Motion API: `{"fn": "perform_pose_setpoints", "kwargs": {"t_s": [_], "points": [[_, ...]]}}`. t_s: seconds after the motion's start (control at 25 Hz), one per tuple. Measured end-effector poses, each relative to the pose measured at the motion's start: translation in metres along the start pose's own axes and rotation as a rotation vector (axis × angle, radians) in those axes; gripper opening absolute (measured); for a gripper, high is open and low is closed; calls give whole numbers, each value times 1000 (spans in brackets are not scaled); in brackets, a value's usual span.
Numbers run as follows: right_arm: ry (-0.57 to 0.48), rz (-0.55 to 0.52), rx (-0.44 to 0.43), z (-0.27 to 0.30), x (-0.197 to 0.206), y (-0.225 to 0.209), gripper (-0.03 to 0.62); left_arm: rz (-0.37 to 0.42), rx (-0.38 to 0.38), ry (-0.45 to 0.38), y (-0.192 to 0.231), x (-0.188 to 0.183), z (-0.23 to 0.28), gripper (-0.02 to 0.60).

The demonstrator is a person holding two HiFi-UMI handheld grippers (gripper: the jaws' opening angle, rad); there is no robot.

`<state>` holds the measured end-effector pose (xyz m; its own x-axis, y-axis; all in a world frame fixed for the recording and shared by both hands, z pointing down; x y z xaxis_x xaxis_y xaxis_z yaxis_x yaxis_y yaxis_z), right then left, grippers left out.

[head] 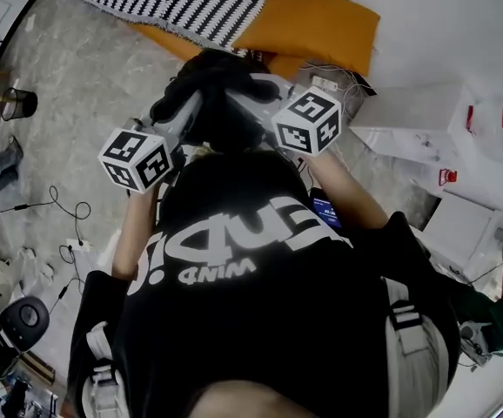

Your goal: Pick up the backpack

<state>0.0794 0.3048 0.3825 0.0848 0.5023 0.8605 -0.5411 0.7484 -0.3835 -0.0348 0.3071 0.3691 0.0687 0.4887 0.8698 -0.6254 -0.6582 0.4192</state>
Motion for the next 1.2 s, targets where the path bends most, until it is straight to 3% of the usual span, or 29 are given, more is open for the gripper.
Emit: {"fn": "perform_pose_setpoints", "kwargs": {"t_s": [1.2], "points": [[-43, 10, 18, -3, -1, 3, 58, -1, -29, 9, -7, -3, -1, 80]]}}
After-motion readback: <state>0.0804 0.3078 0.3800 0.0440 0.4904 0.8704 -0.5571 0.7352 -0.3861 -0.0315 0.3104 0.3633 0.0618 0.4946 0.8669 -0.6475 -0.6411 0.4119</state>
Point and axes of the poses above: the fingertips, and each gripper's own axes: z forward along the fingers, y to its left, x out of its underside, the point moved 4 cm from there along -z, backward along the fingers, and after that the axes turned 1 degree about x, right-handed, at the moved point
